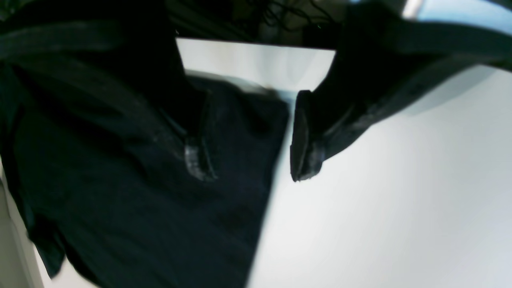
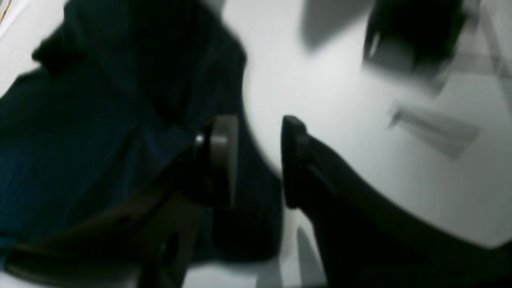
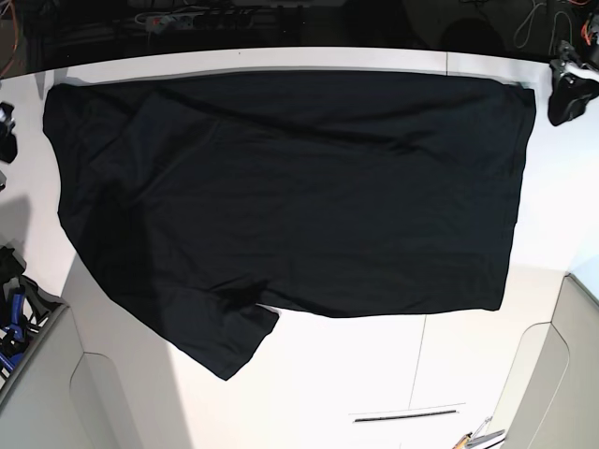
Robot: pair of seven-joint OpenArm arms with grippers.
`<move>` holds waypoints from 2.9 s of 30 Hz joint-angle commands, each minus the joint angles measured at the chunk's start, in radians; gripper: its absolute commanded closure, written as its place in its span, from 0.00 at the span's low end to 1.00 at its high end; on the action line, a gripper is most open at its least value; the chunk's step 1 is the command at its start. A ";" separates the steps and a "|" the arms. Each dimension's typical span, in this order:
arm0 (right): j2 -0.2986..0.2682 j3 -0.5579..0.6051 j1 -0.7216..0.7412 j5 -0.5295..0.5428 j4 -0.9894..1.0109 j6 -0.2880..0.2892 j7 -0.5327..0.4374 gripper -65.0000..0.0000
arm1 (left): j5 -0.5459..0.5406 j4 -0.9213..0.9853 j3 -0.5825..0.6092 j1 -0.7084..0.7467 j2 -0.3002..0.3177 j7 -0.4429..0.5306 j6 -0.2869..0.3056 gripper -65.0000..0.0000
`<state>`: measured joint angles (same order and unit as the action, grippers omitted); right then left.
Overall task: Fold the T-shirt properly
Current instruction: 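Move both grippers to the shirt's hem corners and grasp them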
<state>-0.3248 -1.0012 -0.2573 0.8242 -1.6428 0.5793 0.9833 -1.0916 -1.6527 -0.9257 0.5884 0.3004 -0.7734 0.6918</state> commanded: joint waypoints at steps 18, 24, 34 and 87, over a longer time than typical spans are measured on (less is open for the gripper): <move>-0.099 0.371 0.491 -0.287 0.346 -0.024 -0.267 0.71 | 0.226 -0.016 0.114 -0.238 0.144 0.110 -0.021 0.51; -0.099 0.470 0.676 -0.351 0.646 -0.026 -0.393 0.50 | 0.399 0.051 0.283 -0.394 0.189 0.201 -0.158 0.51; -0.098 0.546 0.758 -0.406 0.863 -0.026 -0.452 0.50 | 0.423 0.599 0.539 -0.771 0.265 0.262 -0.153 0.34; -0.043 0.545 0.810 -0.539 0.850 -0.145 -0.524 0.51 | 0.539 1.028 0.716 -1.070 0.151 0.378 -0.145 0.73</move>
<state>-0.3489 -0.4538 0.5236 0.2695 -0.7765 0.4217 0.4862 -0.5583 -0.6159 -0.2096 -0.4606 0.4358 -0.3878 0.5468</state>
